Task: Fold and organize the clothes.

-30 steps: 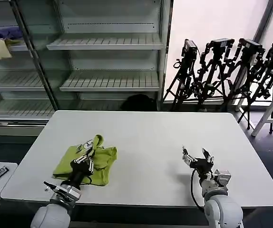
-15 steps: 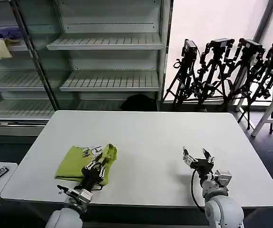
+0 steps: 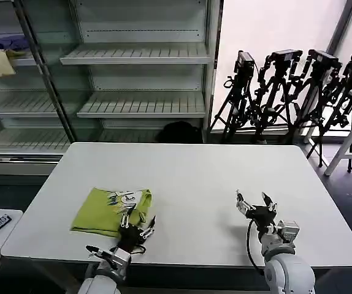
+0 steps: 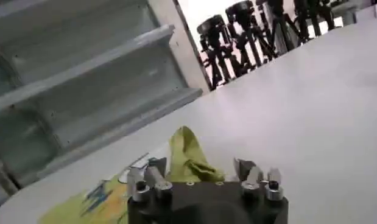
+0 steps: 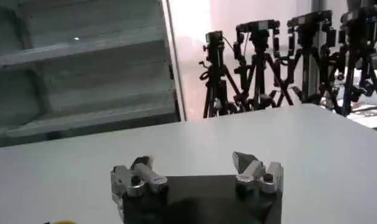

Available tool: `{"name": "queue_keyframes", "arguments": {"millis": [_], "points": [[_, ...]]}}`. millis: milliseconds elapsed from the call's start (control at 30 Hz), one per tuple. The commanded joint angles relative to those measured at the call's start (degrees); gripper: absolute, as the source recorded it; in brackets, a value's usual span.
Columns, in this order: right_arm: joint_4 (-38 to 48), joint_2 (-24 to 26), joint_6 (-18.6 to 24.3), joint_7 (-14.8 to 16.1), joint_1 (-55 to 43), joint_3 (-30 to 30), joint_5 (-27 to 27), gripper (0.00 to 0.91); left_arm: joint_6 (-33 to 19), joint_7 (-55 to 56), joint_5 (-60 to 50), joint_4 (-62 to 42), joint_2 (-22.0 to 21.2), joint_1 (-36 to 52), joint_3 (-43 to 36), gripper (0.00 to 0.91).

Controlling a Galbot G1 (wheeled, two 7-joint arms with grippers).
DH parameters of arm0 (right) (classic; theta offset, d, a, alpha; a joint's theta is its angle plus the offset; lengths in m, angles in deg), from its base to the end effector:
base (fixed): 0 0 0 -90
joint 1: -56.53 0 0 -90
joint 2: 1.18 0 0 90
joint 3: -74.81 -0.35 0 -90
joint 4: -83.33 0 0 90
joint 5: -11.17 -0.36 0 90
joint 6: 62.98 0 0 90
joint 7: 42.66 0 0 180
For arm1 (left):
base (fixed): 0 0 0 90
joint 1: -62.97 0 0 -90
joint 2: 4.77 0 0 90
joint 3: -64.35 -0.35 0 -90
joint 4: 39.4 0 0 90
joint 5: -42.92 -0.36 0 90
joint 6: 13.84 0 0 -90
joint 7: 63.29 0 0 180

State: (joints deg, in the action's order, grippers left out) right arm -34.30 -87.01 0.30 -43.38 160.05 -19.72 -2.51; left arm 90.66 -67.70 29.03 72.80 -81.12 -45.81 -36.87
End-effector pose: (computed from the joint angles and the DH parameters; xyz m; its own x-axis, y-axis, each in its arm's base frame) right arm 0.2669 -0.0384 -0.2501 -0.9773 -0.0170 0.2110 0.0128 0.9902 0.1391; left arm 0.2377 -0.0125 -0.3166 -0.9416 0.2307 0.2454 0.3111 0.8749 0.3712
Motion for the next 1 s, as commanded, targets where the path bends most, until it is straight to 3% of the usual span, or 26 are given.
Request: {"name": "queue_keyframes", "arguments": {"millis": [33,367,467,733,867,1000], "points": [[-0.11,0.00,0.02,-0.03,0.08,0.05,0.17,0.907,7.25,2.82,15.11,1.60,-1.29,0.53,-3.09,0.907],[-0.05,0.01,0.16,0.11,0.56,0.02,0.79,0.907,17.54,7.79,35.44,4.46,-1.79,2.18,-2.46,0.907],[-0.04,-0.03,0.15,0.09,0.39,0.05,1.04,0.907,18.07,8.63,37.07,4.24,-2.12,2.12,-2.52,0.907],[0.13,-0.14,0.19,0.01,0.32,0.22,1.56,0.907,17.67,8.35,39.25,4.78,-2.80,1.63,-2.71,0.907],[0.18,-0.19,0.26,-0.06,0.36,0.17,1.71,0.907,14.91,6.80,39.05,5.85,-2.92,1.16,-1.63,0.907],[-0.06,-0.12,0.32,0.15,0.69,-0.11,1.58,0.907,10.44,5.65,39.26,8.48,-1.76,1.27,5.09,0.907]]}}
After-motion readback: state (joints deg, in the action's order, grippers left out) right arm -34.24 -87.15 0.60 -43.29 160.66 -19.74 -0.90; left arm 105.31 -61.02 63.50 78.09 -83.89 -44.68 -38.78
